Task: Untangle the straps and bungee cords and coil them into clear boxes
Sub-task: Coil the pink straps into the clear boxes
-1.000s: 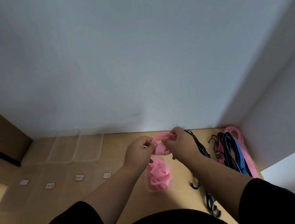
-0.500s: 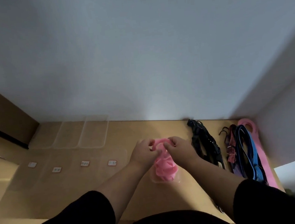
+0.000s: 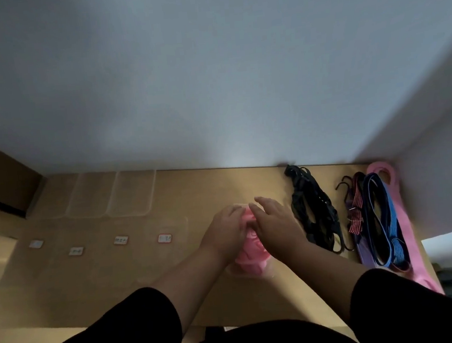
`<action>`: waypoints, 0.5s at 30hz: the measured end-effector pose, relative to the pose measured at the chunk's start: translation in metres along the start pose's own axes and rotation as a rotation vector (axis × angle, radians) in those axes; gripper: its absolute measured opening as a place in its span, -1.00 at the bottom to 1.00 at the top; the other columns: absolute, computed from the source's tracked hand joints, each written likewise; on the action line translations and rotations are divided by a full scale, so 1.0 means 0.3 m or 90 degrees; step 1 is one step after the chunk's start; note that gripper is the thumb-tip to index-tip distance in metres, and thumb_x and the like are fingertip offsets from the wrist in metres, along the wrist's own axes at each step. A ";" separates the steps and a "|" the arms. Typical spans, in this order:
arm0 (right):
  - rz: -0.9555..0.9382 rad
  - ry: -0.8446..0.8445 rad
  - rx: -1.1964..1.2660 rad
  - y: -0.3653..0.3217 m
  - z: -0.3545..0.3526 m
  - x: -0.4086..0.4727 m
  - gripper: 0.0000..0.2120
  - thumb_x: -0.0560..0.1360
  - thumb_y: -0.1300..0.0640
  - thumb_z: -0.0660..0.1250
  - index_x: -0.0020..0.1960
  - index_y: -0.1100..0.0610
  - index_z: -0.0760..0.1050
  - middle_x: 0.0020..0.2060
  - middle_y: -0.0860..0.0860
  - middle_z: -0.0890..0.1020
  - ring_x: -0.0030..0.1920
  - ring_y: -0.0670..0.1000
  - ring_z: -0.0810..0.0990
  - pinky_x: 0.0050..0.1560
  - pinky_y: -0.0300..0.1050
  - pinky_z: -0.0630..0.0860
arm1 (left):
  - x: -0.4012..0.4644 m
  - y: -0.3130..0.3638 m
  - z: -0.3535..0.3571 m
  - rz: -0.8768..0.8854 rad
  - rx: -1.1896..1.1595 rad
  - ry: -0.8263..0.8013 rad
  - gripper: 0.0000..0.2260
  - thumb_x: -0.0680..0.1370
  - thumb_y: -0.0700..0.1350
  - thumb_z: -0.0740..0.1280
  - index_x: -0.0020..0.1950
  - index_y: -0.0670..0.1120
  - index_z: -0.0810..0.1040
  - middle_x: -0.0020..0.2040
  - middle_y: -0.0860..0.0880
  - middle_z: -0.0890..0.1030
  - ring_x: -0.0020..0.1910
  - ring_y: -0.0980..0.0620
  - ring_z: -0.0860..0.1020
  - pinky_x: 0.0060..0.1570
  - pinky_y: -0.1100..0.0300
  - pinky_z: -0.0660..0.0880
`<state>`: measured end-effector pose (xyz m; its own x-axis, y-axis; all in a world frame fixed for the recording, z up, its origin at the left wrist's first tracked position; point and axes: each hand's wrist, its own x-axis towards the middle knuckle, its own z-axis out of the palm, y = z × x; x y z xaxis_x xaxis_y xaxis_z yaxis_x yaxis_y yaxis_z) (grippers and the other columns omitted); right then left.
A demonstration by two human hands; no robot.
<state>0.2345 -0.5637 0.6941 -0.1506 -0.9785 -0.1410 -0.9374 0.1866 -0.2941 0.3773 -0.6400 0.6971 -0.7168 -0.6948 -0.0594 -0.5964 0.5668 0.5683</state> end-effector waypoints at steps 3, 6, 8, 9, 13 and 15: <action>-0.108 0.092 -0.018 0.010 0.008 -0.009 -0.55 0.44 0.15 0.54 0.29 0.25 0.59 0.20 0.23 0.64 0.16 0.26 0.65 0.12 0.13 0.60 | 0.008 -0.004 0.011 0.019 0.045 -0.034 -0.68 0.69 -0.10 0.17 0.40 -0.12 0.51 0.39 -0.08 0.52 0.34 -0.05 0.46 0.38 0.10 0.31; -0.112 -0.042 -0.048 0.028 0.040 -0.046 -0.43 0.70 -0.11 0.06 0.60 0.18 0.19 0.57 0.14 0.26 0.57 0.17 0.26 0.57 0.13 0.14 | 0.004 -0.022 0.035 -0.023 0.209 -0.086 -0.62 0.70 -0.02 0.09 0.51 -0.01 0.38 0.50 0.00 0.39 0.43 -0.05 0.36 0.43 0.01 0.26; -0.079 -0.139 -0.104 0.055 0.072 -0.074 -0.29 0.61 -0.30 -0.34 0.63 0.09 -0.23 0.59 -0.01 -0.19 0.62 0.04 -0.27 0.56 0.10 -0.35 | -0.005 -0.025 0.050 -0.030 0.277 -0.113 -0.57 0.67 0.03 0.12 0.54 0.01 0.31 0.53 0.01 0.33 0.49 -0.05 0.27 0.42 0.00 0.20; -0.077 -0.163 -0.132 0.063 0.080 -0.084 -0.26 0.57 -0.34 -0.41 0.59 0.08 -0.33 0.56 -0.03 -0.29 0.57 0.02 -0.42 0.51 0.15 -0.46 | -0.008 -0.023 0.059 -0.034 0.296 -0.121 -0.54 0.65 0.05 0.15 0.55 0.00 0.29 0.54 0.01 0.31 0.50 -0.06 0.23 0.41 0.00 0.20; -0.073 -0.203 -0.224 0.059 0.079 -0.071 -0.30 0.59 -0.35 -0.39 0.55 0.06 -0.39 0.55 0.01 -0.34 0.48 0.08 -0.57 0.34 0.38 -0.60 | -0.007 -0.024 0.088 -0.054 0.327 -0.159 -0.44 0.62 0.08 0.18 0.60 -0.01 0.19 0.59 0.00 0.21 0.54 -0.07 0.15 0.41 -0.02 0.18; -0.068 -0.220 -0.266 0.049 0.075 -0.063 -0.31 0.60 -0.33 -0.38 0.56 0.08 -0.37 0.58 0.03 -0.31 0.50 0.11 -0.55 0.29 0.44 -0.61 | -0.016 -0.031 0.100 -0.051 0.332 -0.173 -0.41 0.63 0.10 0.16 0.62 -0.03 0.12 0.62 -0.02 0.13 0.56 -0.08 0.11 0.44 -0.04 0.14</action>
<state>0.2307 -0.5406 0.6713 -0.0026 -0.8907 -0.4545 -0.9972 -0.0313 0.0672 0.3755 -0.6287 0.6673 -0.6878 -0.6451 -0.3328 -0.7020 0.7078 0.0786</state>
